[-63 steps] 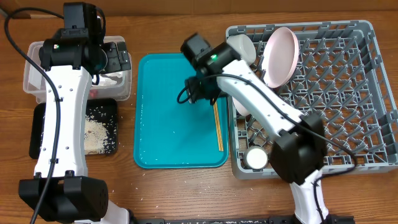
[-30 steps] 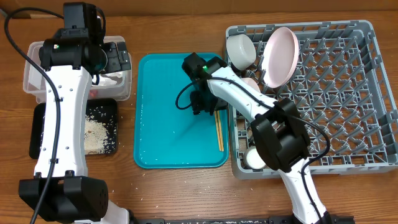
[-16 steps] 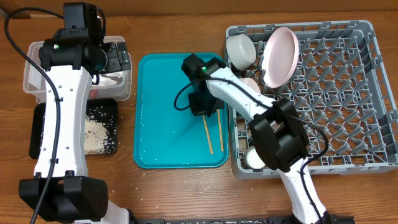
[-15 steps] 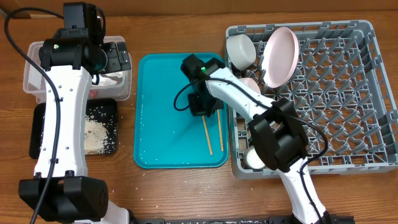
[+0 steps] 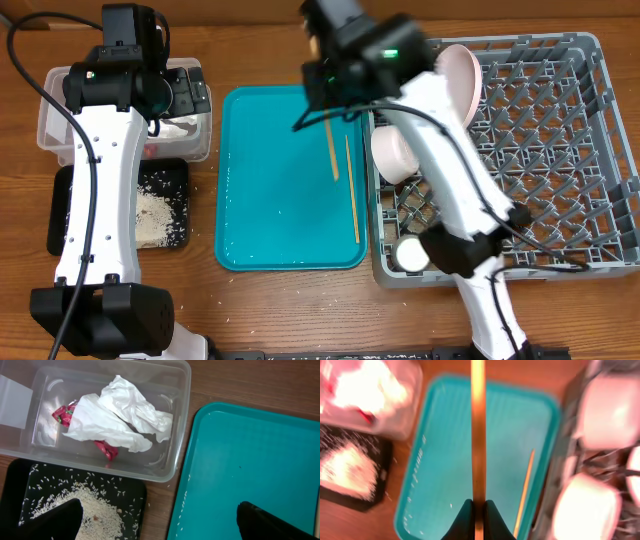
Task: Sort waste into correct bins and load items into the dishwasher
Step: 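Carry the chopstick into the dish rack and release it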
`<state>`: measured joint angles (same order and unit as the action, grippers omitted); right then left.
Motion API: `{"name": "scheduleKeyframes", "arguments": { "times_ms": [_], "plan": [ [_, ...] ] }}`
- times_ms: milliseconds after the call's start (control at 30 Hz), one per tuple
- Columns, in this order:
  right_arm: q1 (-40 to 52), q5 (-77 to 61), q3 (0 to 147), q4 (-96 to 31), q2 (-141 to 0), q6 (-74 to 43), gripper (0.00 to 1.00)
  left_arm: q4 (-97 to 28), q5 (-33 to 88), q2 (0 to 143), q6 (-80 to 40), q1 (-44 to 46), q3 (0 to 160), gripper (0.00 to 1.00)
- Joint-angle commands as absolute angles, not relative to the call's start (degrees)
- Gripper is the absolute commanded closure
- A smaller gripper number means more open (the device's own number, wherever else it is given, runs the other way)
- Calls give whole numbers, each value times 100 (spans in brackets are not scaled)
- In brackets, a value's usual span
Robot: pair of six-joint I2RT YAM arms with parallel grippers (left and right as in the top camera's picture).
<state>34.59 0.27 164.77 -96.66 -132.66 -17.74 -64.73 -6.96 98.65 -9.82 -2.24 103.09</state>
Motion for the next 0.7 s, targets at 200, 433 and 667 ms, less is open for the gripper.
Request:
{"name": "scheduleKeyframes", "arguments": {
  "times_ms": [200, 433, 667],
  "plan": [
    [3131, 591, 15299, -9708, -11266, -1455, 96, -6451, -766, 9911, -897, -185, 10429, 0],
    [2497, 1564, 12140, -9706, -9948, -1479, 96, -6451, -766, 9911, -897, -185, 10429, 0],
    [1898, 1559, 9948, -8871, -9913, -1468, 96, -6451, -766, 9911, -897, -185, 10429, 0]
  ]
}}
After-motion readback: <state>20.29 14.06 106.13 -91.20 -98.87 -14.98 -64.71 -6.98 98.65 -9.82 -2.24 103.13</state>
